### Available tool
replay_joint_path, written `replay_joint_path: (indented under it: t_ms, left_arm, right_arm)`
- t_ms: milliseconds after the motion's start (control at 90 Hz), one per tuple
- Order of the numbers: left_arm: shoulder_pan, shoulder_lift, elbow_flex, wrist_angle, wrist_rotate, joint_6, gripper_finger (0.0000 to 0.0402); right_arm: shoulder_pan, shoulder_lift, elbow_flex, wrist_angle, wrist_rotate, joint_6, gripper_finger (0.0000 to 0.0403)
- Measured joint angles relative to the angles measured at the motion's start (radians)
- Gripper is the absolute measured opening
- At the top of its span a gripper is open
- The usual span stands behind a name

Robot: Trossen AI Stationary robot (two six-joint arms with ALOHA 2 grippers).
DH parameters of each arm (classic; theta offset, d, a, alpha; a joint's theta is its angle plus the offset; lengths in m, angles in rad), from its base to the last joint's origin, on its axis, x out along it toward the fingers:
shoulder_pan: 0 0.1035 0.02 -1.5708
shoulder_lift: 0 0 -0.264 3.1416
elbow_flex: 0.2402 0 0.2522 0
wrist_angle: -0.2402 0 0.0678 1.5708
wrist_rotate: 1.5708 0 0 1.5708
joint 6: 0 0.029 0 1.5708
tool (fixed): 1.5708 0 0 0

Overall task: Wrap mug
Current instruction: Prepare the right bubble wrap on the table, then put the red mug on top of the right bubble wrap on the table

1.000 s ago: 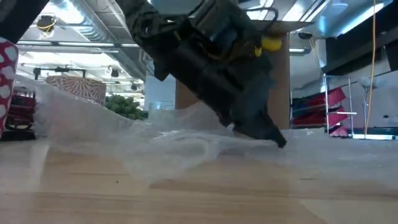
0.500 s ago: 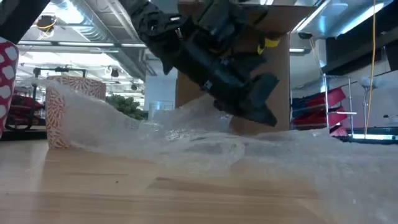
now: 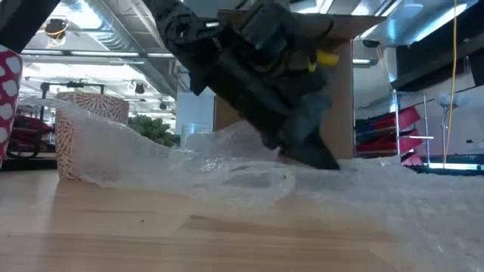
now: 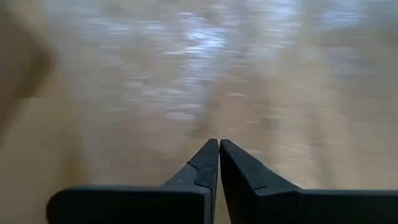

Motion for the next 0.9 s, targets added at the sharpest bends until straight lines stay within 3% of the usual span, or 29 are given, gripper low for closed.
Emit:
replay_joint_path:
  t_ms: [422, 522, 744, 900]
  left_arm:
    - [0.033, 0.001, 0.0, -0.003, -0.323, -0.053, 0.0]
    - [0.034, 0.001, 0.0, 0.006, -0.297, -0.067, 0.0]
    - [-0.028, -0.021, 0.002, 0.103, -0.121, 0.007, 0.0]
    - [-0.096, -0.099, 0.006, 0.042, -0.107, 0.11, 0.0]
  right_arm:
    - [0.001, 0.002, 0.004, 0.065, -0.037, -0.022, 0.0211]
    - [0.001, 0.002, 0.005, 0.063, -0.04, -0.025, 0.0211]
    - [0.001, 0.002, 0.005, 0.06, -0.021, -0.046, 0.0211]
    - [0.001, 0.002, 0.005, 0.057, -0.016, -0.047, 0.0211]
